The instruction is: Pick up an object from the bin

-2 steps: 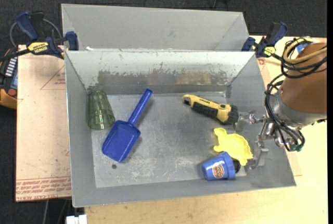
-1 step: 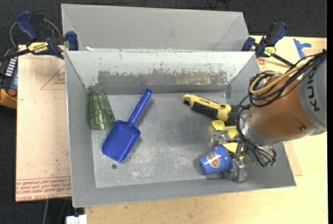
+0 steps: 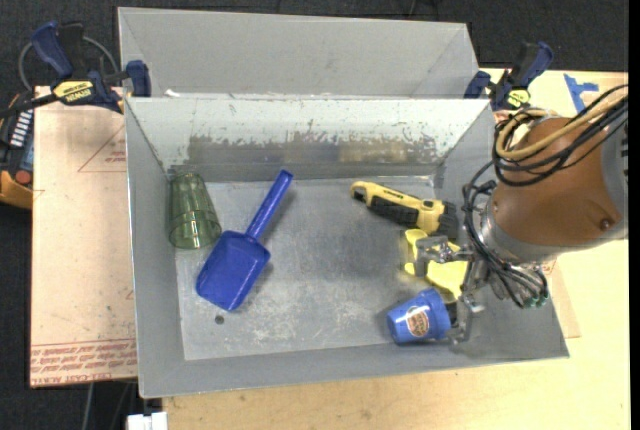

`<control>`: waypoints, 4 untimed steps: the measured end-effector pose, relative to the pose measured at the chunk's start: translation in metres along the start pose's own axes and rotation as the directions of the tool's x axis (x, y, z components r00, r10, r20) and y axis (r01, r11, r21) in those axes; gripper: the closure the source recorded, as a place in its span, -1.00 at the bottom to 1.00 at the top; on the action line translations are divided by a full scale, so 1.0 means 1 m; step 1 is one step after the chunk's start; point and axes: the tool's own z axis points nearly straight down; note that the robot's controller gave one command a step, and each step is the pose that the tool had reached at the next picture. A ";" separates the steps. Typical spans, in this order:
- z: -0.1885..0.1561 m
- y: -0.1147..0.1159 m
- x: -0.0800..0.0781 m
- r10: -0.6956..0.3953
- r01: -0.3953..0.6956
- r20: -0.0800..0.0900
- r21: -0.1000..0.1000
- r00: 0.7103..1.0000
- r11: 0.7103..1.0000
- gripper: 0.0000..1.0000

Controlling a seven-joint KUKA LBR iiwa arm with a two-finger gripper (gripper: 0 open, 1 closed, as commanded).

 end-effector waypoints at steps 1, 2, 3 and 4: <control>0.046 0.009 -0.017 -0.048 0.048 0.010 0.002 0.999 0.999 -1.00; 0.071 0.009 -0.010 -0.150 0.149 0.023 0.008 0.988 0.989 -1.00; 0.074 0.010 -0.026 -0.084 0.084 0.013 0.002 0.996 0.996 1.00; 0.074 0.010 -0.026 -0.084 0.084 0.013 0.002 0.996 0.996 1.00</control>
Offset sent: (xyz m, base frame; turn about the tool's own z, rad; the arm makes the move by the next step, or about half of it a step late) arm 0.0012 0.0096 -0.0745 -0.1527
